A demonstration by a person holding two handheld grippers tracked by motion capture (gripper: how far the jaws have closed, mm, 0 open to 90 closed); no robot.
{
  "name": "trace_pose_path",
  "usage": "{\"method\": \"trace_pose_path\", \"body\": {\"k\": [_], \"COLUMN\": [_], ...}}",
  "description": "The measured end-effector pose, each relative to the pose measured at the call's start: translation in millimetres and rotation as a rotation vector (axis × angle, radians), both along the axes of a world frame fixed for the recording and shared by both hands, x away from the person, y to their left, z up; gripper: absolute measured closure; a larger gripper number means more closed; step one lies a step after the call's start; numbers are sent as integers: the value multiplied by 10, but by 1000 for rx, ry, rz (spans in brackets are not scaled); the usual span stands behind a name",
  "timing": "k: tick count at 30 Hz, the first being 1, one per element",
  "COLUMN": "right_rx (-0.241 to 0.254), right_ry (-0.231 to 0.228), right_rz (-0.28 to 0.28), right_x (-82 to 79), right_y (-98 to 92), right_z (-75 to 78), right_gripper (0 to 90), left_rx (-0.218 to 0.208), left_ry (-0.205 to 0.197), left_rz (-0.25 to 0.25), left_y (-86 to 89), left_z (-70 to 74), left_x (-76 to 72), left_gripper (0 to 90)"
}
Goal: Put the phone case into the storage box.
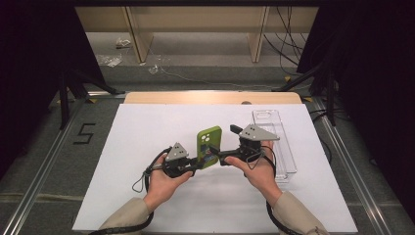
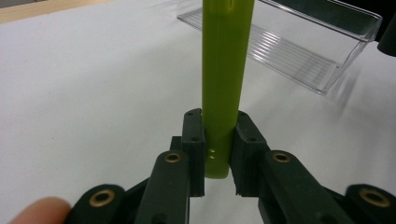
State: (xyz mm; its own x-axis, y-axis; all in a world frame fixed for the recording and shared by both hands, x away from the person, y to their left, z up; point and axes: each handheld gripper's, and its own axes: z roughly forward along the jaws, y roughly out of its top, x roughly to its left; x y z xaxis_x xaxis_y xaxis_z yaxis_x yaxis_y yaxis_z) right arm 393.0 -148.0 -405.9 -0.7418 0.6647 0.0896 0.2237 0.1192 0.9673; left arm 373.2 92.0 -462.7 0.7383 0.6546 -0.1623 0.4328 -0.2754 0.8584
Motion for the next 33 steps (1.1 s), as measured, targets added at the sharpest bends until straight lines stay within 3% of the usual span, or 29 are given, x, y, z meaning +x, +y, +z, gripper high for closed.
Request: {"method": "trace_pose_path", "body": {"k": [16, 33], "right_rx": [16, 32], "right_ry": [-4, -7], "right_rz": [-15, -53], "right_x": [-13, -6], "right_y": [35, 80], "right_z": [-10, -18], "right_gripper": [8, 17], "left_rx": [5, 7], "left_ry": [-27, -9], "left_rz": [35, 47], "left_y": [-109, -283], "left_z": [36, 10], "left_x": [-17, -32], "left_gripper": [772, 771]}}
